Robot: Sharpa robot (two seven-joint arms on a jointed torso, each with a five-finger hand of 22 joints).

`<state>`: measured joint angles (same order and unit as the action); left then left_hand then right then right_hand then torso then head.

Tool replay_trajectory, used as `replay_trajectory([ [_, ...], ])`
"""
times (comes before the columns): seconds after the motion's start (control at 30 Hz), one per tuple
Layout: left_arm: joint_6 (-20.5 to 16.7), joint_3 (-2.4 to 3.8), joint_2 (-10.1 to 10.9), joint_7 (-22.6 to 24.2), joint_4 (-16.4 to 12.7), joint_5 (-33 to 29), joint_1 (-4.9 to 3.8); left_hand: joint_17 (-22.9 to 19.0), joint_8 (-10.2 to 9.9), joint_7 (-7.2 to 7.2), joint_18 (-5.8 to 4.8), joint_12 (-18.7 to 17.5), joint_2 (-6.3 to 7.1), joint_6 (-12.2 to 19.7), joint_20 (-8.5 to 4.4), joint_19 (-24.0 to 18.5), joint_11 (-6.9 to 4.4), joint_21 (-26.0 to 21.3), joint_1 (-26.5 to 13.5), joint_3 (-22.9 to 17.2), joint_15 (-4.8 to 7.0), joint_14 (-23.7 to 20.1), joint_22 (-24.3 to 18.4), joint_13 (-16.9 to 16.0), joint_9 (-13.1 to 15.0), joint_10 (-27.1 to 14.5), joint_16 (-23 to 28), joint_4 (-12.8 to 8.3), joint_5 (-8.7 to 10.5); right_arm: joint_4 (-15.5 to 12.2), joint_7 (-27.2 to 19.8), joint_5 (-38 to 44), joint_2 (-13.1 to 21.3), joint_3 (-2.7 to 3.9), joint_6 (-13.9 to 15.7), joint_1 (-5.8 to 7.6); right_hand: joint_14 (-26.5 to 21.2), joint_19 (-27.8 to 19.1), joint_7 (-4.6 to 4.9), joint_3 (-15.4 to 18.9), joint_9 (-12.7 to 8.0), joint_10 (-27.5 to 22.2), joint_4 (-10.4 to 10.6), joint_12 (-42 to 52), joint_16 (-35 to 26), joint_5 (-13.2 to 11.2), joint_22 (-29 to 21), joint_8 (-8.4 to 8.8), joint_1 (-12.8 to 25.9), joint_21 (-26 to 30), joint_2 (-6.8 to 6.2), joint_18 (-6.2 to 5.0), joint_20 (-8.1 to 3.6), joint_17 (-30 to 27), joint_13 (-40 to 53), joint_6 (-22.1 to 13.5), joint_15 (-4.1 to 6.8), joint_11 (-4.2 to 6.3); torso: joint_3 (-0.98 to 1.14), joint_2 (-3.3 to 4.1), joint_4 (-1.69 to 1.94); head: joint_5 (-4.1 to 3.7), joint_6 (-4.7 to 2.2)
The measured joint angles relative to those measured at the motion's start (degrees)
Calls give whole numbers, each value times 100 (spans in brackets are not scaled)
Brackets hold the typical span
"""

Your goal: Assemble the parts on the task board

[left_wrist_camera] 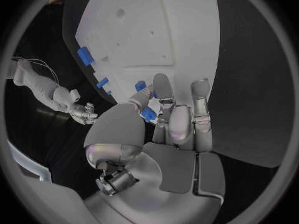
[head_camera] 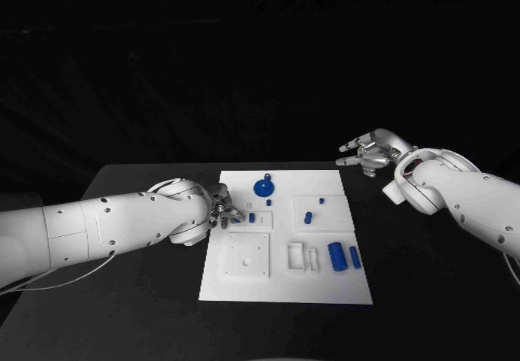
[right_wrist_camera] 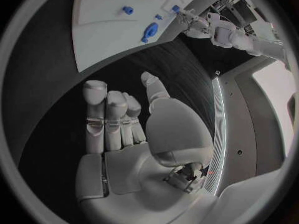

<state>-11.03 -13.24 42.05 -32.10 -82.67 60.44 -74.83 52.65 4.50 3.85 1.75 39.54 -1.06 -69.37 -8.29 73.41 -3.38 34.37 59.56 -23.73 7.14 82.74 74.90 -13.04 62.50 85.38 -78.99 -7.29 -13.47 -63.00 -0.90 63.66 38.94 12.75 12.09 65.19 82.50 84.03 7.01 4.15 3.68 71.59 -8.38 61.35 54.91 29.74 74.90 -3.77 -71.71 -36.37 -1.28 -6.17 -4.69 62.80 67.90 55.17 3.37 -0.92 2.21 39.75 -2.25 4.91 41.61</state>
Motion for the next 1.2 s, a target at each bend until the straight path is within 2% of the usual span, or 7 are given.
replay_trajectory([
  [0.53,109,9,-83,-40,92,58,-15,-15,22,-7,-1,0,-9,-23,0,0,0,0,69,91,-10,7,4,21,0,1,0,76,190,5,-1,-1,-7,0,-2,-15,0,0,0,0,0,0,0,0,0,0,0,0,0,0,0,-1,0,0,0,0,0,0,-3,-1,1,-6,6],
  [0.7,175,17,-128,-54,151,70,-23,-44,22,-7,-1,0,-56,-25,21,-21,0,0,116,202,-10,6,4,29,0,1,26,162,552,2,-2,-1,-5,0,-2,-16,0,0,0,0,0,0,0,0,0,0,0,0,0,0,0,0,0,0,0,0,0,0,-6,-1,2,-14,6],
  [0.8,207,21,-146,-57,179,75,-27,-65,22,-7,0,0,-35,-26,21,-21,1,-27,211,328,2,-7,3,39,0,1,26,234,647,-1,-2,-1,-3,0,-2,-16,0,0,0,0,0,0,0,-21,0,0,0,0,11,0,-11,0,0,0,0,0,0,0,-7,-1,2,-15,7],
  [1.1,258,27,-175,-55,239,81,-32,-78,22,-26,0,0,79,-46,21,-21,1,-47,276,482,2,-24,3,45,-2,1,49,388,665,-7,-2,-1,1,0,-2,-16,0,0,0,-12,0,0,12,-21,0,0,0,0,24,0,-24,0,0,0,0,0,0,0,-7,-2,3,-18,16],
  [1.13,261,27,-175,-55,249,84,-32,-78,8,-78,0,0,112,-98,21,-21,1,-47,262,482,1,-24,3,45,-22,1,49,388,665,-8,-2,-1,1,0,-2,-16,0,0,0,-16,0,0,16,-22,0,0,0,0,24,0,-24,0,0,0,0,0,0,0,-6,-2,3,-19,16],
  [1.17,267,24,-175,-55,264,86,-30,-78,-128,-260,0,0,154,-407,21,-21,1,-47,252,501,-1,-27,3,45,-129,1,49,407,668,-8,-2,-1,1,0,-2,-16,0,0,0,-16,0,0,16,-21,0,0,0,0,24,0,-24,0,0,0,0,0,0,0,-5,-2,3,-20,17],
  [1.2,276,16,-174,-55,270,86,-21,-77,-117,-473,0,0,206,-717,21,-21,-1,-47,219,513,0,-30,2,45,-139,-1,49,419,690,-8,-2,-1,3,0,-2,-17,0,0,0,-16,0,0,16,-21,0,0,0,0,24,0,-24,0,0,0,0,0,0,0,-5,-2,3,-21,17],
])
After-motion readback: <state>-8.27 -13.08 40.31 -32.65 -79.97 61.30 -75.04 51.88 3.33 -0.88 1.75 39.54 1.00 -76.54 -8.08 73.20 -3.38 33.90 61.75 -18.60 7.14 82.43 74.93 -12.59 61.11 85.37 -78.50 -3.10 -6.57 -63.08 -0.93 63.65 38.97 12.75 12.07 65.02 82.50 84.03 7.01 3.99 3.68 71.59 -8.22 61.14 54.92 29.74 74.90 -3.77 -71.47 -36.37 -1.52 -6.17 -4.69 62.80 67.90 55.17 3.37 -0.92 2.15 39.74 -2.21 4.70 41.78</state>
